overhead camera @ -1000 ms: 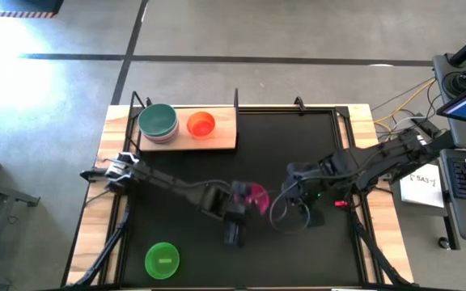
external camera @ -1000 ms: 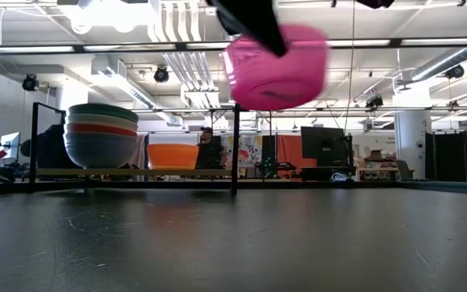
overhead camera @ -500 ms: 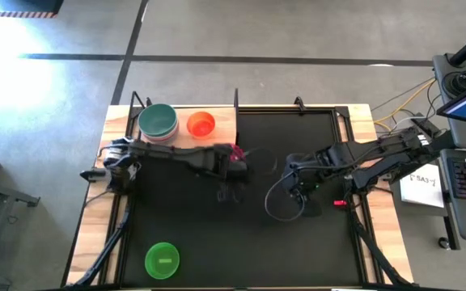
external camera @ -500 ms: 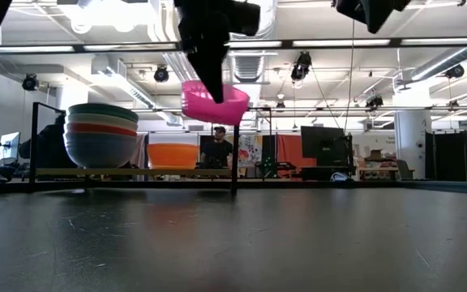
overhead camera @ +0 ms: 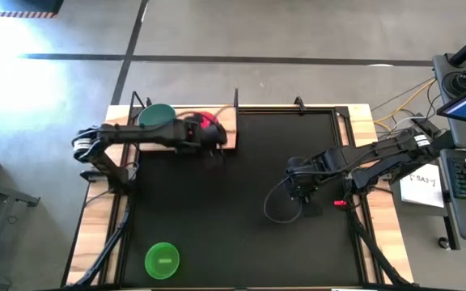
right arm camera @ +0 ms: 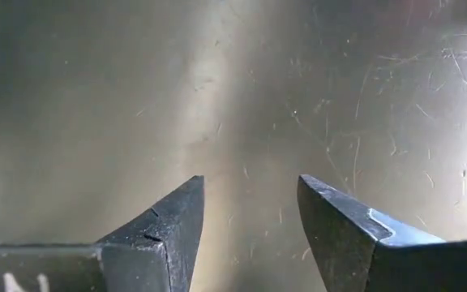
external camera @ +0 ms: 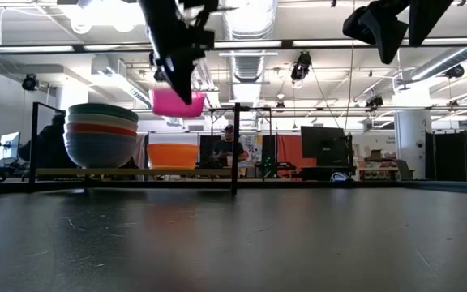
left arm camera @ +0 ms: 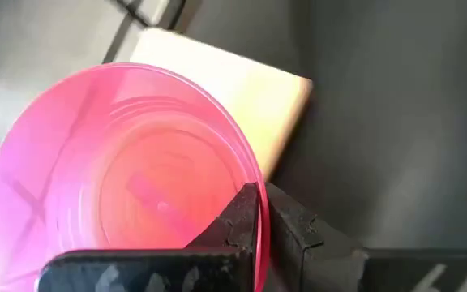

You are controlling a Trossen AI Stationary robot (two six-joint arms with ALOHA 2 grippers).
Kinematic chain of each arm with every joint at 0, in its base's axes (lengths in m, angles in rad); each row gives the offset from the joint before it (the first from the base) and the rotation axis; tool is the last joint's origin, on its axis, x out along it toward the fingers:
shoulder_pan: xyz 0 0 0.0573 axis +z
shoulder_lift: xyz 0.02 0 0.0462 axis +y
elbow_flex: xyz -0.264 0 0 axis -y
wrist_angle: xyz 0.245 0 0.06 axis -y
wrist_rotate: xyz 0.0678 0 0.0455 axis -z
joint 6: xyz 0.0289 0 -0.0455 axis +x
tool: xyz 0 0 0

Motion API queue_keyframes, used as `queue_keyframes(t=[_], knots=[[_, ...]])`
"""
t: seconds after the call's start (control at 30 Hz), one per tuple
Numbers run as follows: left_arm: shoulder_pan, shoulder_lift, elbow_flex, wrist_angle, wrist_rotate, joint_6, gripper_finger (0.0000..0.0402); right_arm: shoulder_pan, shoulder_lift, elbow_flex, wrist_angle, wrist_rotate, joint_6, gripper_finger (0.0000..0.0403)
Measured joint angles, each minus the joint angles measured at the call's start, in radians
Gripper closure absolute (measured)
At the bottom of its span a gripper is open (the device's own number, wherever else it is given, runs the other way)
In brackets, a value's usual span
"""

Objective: Place and stack bowls onto a shelf
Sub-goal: Stack the red bowl on top of the orange bowl on the shelf

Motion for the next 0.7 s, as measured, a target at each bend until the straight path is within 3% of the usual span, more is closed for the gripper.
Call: queue_keyframes(t=[0.23, 0.33, 0.7], knots=[[0.208, -0.043, -0.160, 0.198, 0.008, 0.032, 0.0401, 0.000, -0.001, -0.010, 0.006, 0.000, 0.007, 0.0216], [0.265, -0.034, -0.184, 0.267, 0.079, 0.040, 0.0401, 0.000, -0.001, -0.010, 0.007, 0.000, 0.015, 0.0216], [0.297, -0.005, -0.222, 0.345, 0.138, 0.076, 0.0401, 0.000, -0.004, -0.010, 0.007, 0.001, 0.014, 0.0216]])
